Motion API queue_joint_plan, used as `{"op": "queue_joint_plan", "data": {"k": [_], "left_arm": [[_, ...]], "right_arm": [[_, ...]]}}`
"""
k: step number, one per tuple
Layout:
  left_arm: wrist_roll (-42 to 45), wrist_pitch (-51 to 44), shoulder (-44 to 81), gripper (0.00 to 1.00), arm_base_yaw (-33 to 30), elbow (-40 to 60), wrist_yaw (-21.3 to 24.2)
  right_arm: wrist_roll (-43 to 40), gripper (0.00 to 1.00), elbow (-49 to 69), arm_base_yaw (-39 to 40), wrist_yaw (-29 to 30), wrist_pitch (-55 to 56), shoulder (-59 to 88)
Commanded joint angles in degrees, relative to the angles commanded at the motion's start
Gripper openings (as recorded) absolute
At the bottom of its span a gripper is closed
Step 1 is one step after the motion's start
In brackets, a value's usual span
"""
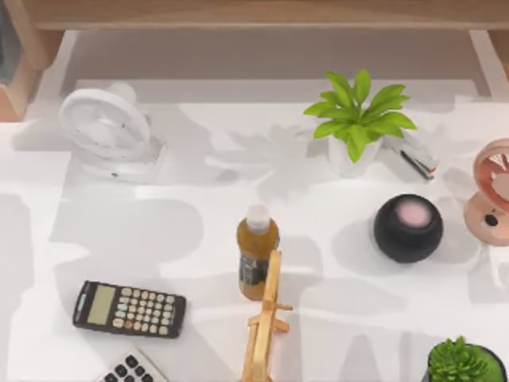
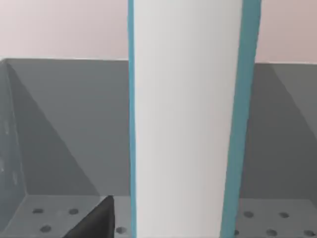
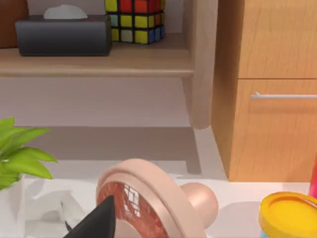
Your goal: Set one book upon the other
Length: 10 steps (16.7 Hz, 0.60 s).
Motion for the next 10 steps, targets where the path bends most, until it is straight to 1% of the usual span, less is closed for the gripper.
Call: {"op": "queue_joint_plan", "data": {"k": [4, 10], "left_arm": [[0.0, 2.0, 6.7, 1.00, 1.4, 4.8, 1.5], [0.0, 1.9, 6.9, 1.00, 1.1, 4.8, 1.4]], "right_arm": [[0.0, 1.00, 0.0, 0.0, 0.0, 0.0, 0.0], [0.0, 1.00, 0.0, 0.0, 0.0, 0.0, 0.0]]}}
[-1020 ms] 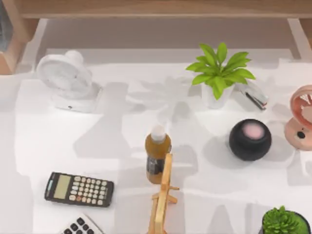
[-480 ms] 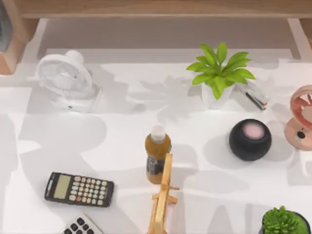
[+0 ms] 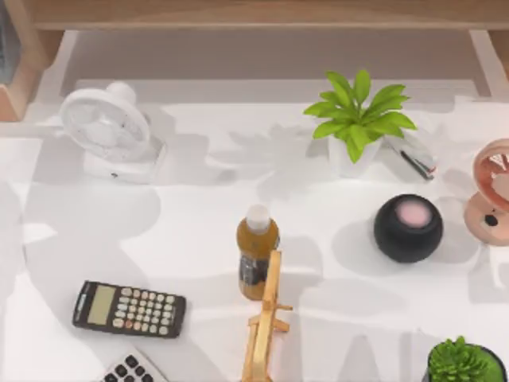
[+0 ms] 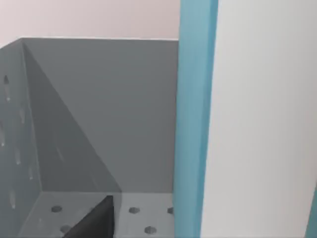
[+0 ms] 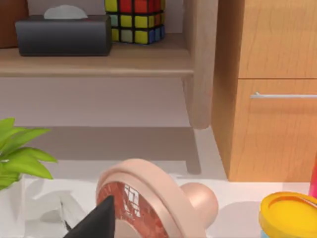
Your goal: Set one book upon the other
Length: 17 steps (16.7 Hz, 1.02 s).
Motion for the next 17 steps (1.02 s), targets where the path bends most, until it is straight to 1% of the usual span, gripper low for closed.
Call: {"op": "queue_joint_plan", "data": {"k": [7, 11, 17], "left_arm": [[-0.1, -2.6, 5.4, 1.00, -1.2, 8.2, -1.2], [-0.1, -2.8, 5.7, 1.00, -1.3, 8.8, -1.3], [-0.1, -2.8, 5.7, 0.55, -1.3, 8.8, -1.3]], "right_arm": [[0.0, 1.00, 0.0, 0.0, 0.0, 0.0, 0.0], [0.0, 1.00, 0.0, 0.0, 0.0, 0.0, 0.0], [0.0, 1.00, 0.0, 0.0, 0.0, 0.0, 0.0]]}}
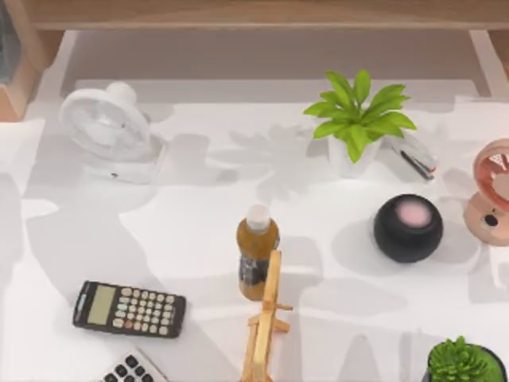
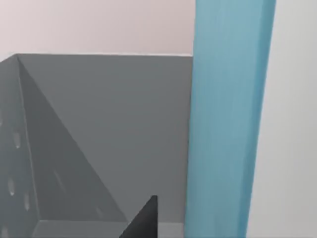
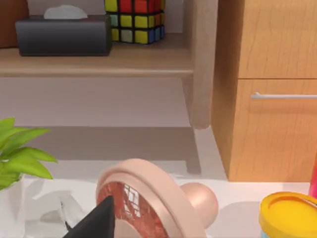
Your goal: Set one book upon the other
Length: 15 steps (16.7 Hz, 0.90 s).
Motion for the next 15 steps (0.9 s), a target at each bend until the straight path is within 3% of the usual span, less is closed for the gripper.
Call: {"op": "queue_joint_plan", "data": {"k": [7, 15], "left_arm": [[0.0, 0.0, 0.0, 0.02, 0.0, 0.0, 0.0], [0.0, 0.0, 0.0, 0.00, 0.0, 0.0, 0.0]], "right_arm": [[0.0, 1.00, 0.0, 0.0, 0.0, 0.0, 0.0], [0.0, 1.00, 0.0, 0.0, 0.0, 0.0, 0.0]]}}
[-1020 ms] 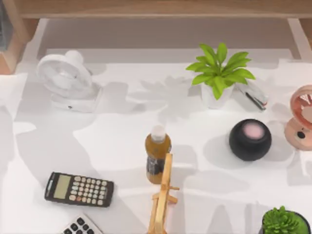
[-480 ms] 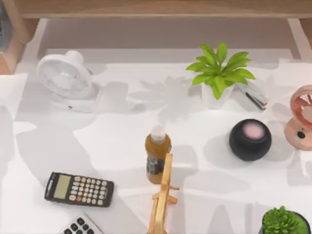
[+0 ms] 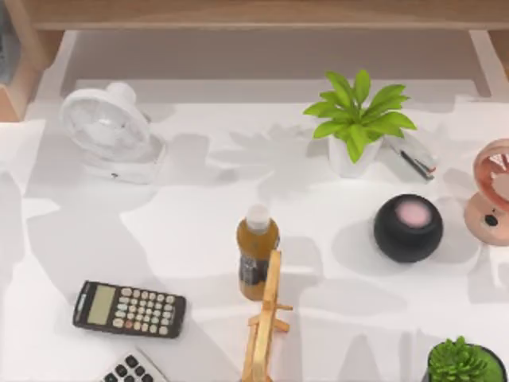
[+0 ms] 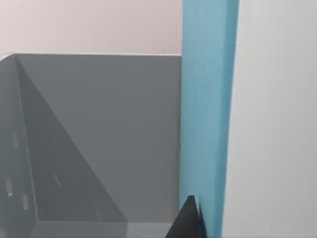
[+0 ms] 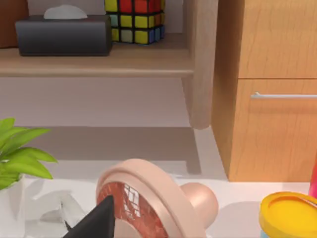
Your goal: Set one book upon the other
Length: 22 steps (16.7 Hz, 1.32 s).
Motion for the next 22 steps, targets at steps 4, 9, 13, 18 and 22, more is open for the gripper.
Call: {"op": "queue_joint_plan", "data": {"k": [4, 9, 13, 18, 22], "left_arm": [[0.1, -0.5, -1.4, 0.00, 0.4, -0.7, 0.2], [0.1, -1.0, -2.7, 0.00, 0.7, -1.7, 0.4], [1.8, -1.1, -3.6, 0.00, 0.7, -1.7, 0.7], [15.4, -2.4, -10.8, 0.00, 4.1, -3.4, 3.1], [34.5, -4.0, -17.3, 0.00, 9.3, -6.8, 6.0]], "right_arm": [[0.0, 1.00, 0.0, 0.0, 0.0, 0.0, 0.0], [0.0, 1.00, 0.0, 0.0, 0.0, 0.0, 0.0], [0.0, 1.00, 0.0, 0.0, 0.0, 0.0, 0.0], [0.0, 1.00, 0.0, 0.0, 0.0, 0.0, 0.0], [0.0, 1.00, 0.0, 0.0, 0.0, 0.0, 0.0]]}}
